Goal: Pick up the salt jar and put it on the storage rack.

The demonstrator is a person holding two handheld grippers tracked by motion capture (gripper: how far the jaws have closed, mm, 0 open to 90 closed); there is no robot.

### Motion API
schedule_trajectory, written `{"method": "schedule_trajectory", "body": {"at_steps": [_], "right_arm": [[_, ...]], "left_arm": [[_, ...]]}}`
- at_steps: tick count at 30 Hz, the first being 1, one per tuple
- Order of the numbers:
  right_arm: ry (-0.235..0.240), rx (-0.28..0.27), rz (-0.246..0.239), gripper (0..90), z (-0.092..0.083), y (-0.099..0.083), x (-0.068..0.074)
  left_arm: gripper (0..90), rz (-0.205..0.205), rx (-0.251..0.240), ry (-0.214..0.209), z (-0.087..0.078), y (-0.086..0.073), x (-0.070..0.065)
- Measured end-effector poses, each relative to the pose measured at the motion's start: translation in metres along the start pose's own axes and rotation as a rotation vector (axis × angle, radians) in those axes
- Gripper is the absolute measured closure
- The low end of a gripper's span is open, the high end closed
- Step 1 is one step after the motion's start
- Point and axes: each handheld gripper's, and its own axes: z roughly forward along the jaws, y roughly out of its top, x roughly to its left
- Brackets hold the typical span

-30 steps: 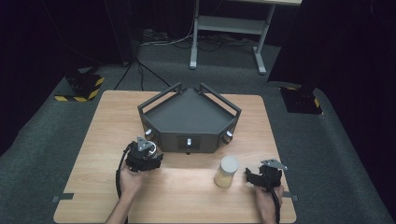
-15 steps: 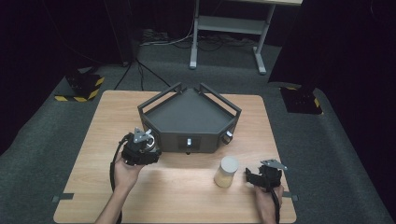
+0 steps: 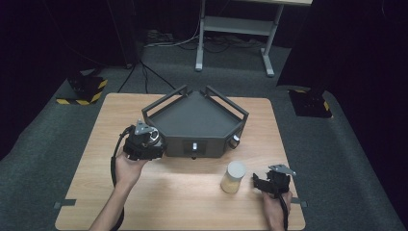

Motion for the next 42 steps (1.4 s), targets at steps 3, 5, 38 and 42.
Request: {"method": "schedule_trajectory", "body": {"at_steps": [3, 5, 38, 42], "right_arm": [[0.003, 0.0, -0.002, 12.6, 0.0, 0.0, 0.0], [0.003, 0.0, -0.002, 12.5, 0.0, 0.0, 0.0], [0.016, 0.001, -0.01, 12.6, 0.0, 0.0, -0.002], [0.019, 0.001, -0.013, 12.6, 0.0, 0.0, -0.002]], "left_arm": [[30.4, 0.001, -0.009, -0.002, -0.001, 0.009, 0.0], [30.3, 0.003, -0.014, -0.003, -0.001, 0.014, -0.001], [30.3, -0.059, -0.019, 0.09, 0.054, 0.068, -0.016], [30.3, -0.051, -0.014, 0.093, 0.059, 0.071, -0.02]]}}
